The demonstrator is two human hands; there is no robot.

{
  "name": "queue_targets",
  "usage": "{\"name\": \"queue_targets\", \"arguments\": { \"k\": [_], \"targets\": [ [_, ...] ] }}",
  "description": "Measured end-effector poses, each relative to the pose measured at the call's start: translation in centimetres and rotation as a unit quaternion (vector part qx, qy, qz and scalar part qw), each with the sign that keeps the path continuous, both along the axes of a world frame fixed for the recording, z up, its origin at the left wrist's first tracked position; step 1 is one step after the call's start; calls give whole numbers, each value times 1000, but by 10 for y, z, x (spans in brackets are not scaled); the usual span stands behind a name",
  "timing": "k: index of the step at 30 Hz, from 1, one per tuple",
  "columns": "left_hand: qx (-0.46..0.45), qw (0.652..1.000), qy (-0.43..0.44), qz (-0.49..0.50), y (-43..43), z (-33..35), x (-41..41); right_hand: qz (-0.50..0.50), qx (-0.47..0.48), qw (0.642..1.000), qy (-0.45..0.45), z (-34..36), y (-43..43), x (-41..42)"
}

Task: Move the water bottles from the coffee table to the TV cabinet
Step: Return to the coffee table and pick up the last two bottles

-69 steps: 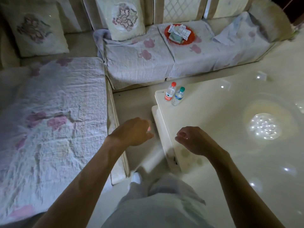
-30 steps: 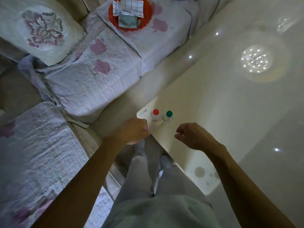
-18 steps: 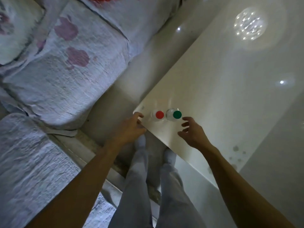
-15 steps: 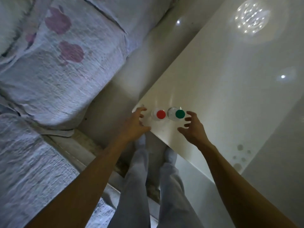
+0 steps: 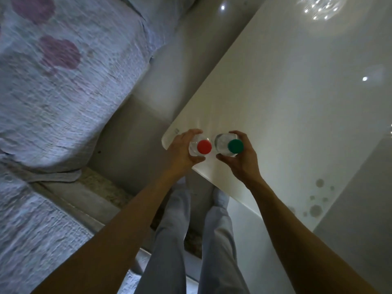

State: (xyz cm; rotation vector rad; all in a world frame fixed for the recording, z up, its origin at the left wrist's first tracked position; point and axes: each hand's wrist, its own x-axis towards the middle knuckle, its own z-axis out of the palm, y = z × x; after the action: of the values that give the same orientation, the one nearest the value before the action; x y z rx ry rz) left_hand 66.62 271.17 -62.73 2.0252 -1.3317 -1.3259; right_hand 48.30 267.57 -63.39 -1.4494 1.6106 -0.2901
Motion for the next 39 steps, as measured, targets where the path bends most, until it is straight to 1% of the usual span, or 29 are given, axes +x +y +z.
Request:
{"name": "queue_targets", "arguments": {
  "k": [3, 6, 11, 17, 22, 26, 31, 34, 39],
  "targets": [
    [-3, 1000, 10, -1, 3, 13, 2, -51, 9, 999, 0, 11, 9, -1],
    [-26, 999, 24, 9, 12, 36, 5, -78, 20, 997, 8, 31, 23, -9],
    [-64, 997, 28, 12, 30, 95, 5, -112, 13, 994, 12, 93, 51, -24],
    [-92, 994, 29, -47, 46, 180, -6, -170, -22, 985, 11, 192, 80, -37],
    [-125, 983, 40, -129, 49, 238, -26, -241, -41, 970, 4, 260, 103, -62],
    [-165, 963, 12, -215, 45, 267, -52, -288, -60, 956, 2, 293, 124, -89],
    [-193, 945, 10, -263, 49, 292, -99, -349, -82, 934, -1, 319, 161, -134],
    [-189, 942, 21, -277, 61, 309, -136, -389, -86, 917, -8, 331, 191, -165],
    [-153, 939, 34, -305, 96, 337, -202, -431, -91, 898, -2, 343, 246, -218]
  ]
}}
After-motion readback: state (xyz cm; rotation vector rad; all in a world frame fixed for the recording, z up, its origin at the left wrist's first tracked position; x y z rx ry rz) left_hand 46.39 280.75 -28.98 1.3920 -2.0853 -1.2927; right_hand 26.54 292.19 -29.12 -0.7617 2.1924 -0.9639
